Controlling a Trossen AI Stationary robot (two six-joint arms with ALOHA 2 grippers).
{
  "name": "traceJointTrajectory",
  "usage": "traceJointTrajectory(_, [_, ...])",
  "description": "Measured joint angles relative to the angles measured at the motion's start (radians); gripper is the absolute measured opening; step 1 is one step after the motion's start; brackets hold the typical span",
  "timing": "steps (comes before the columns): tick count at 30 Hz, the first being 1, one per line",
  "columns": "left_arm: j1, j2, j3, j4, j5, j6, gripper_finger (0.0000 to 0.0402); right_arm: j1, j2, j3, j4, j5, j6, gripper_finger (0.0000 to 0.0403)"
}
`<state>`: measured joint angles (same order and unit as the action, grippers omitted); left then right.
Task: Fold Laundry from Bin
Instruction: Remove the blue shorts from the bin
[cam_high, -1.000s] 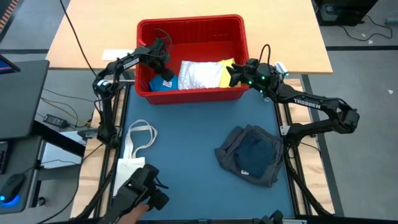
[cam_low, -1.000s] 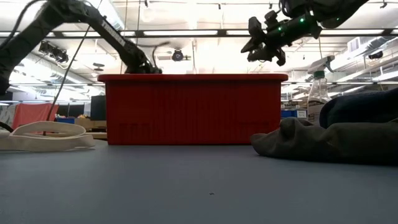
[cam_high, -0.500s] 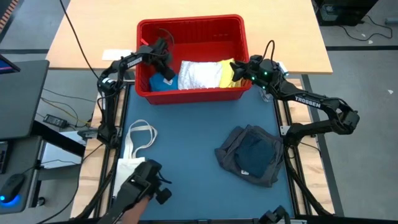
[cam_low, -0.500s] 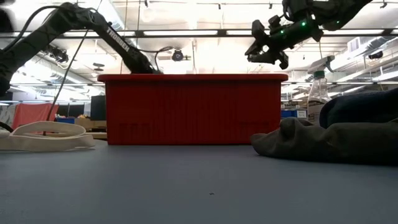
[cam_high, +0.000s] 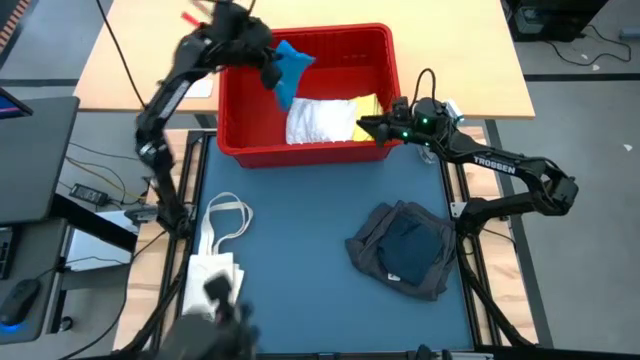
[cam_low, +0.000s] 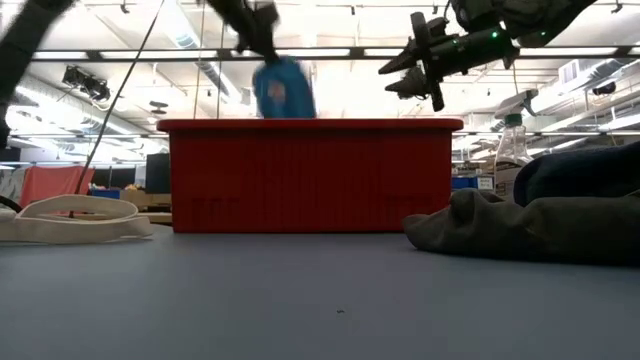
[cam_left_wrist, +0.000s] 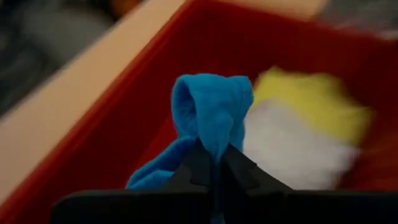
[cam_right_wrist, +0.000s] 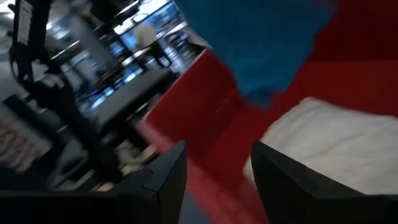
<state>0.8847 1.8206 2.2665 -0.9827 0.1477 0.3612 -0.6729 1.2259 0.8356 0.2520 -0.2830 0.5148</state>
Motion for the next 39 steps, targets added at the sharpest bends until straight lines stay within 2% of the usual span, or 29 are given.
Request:
traceJointTrajectory(3, [-0.073, -0.116, -0.029, -0.007, 0.047, 0.024, 0.0009, 0.026, 0.0, 0.0, -0.01, -0.057, 0.0, 0.0185])
traceJointTrajectory(9, [-0.236, -0.257, -0.03, -0.082, 0.052, -0.037, 0.0009, 0.097, 0.0, 0.0, -0.032, -0.111, -0.047, 0.0185])
traceJointTrajectory(16, [-0.466, -0.284, -0.033, -0.321, 0.059, -0.288, 0.001, 0.176, 0.0, 0.0, -0.03, -0.15, -0.151, 0.0185])
traceJointTrajectory(19, [-0.587, -0.278, -0.09, -0.343, 0.04, -0.389, 0.001, 0.203, 0.0, 0.0, -0.03, -0.173, -0.158, 0.0185])
traceJointTrajectory(22, [-0.704, -0.283, -0.219, -0.276, -0.014, -0.445, 0.001, 0.23, 0.0, 0.0, -0.031, -0.175, -0.141, 0.0184])
traceJointTrajectory(26, [-0.791, -0.322, -0.491, -0.107, -0.046, -0.497, 0.001, 0.268, 0.0, 0.0, -0.057, -0.149, -0.035, 0.0173])
traceJointTrajectory(32, [-0.826, -0.349, -0.95, 0.225, -0.034, -0.603, 0.0011, 0.35, 0.0, 0.0, -0.211, 0.01, 0.034, 0.0166])
traceJointTrajectory(37, [-0.826, -0.347, -1.232, 0.358, 0.005, -0.717, 0.0028, 0.473, 0.0, -0.001, -0.317, 0.1, 0.097, 0.0171])
traceJointTrajectory(39, [-0.826, -0.35, -1.302, 0.427, 0.023, -0.754, 0.0041, 0.533, 0.007, -0.001, -0.323, 0.17, 0.13, 0.0177])
